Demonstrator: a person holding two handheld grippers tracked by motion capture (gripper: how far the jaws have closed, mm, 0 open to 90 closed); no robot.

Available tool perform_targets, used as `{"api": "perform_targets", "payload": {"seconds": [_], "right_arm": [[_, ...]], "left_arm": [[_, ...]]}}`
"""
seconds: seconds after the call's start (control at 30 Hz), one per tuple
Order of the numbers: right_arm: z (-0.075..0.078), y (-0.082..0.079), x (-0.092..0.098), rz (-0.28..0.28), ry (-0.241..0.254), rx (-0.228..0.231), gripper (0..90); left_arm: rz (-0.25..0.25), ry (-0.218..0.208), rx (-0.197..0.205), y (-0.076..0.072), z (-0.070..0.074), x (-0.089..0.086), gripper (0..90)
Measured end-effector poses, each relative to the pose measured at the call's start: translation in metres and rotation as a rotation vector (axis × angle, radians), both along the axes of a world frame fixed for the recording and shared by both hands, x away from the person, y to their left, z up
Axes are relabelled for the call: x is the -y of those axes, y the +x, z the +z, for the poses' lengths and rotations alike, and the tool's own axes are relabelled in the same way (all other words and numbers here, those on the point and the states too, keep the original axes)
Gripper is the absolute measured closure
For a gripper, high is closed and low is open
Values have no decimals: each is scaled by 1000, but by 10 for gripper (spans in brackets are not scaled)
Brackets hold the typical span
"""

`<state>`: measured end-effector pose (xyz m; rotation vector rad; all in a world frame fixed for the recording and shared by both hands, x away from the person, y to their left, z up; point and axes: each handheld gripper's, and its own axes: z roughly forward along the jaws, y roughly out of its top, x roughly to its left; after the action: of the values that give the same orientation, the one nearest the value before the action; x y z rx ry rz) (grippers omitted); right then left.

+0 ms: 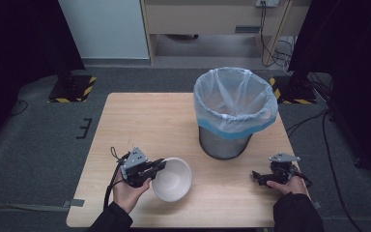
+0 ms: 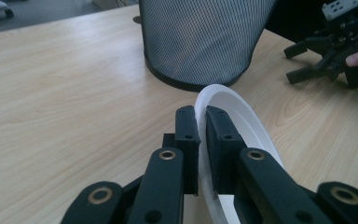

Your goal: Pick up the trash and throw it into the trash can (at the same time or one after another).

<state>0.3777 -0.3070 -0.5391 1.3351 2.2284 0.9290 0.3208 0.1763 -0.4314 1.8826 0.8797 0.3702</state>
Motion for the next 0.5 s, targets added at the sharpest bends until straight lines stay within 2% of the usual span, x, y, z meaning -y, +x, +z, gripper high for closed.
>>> {"api": "perform_targets", "payload": {"seconds": [0.5], "right_arm": [[0,0,0,0,0,0,7]], "left_arm": [[77,-68,107,-2,34,-23,835]]}}
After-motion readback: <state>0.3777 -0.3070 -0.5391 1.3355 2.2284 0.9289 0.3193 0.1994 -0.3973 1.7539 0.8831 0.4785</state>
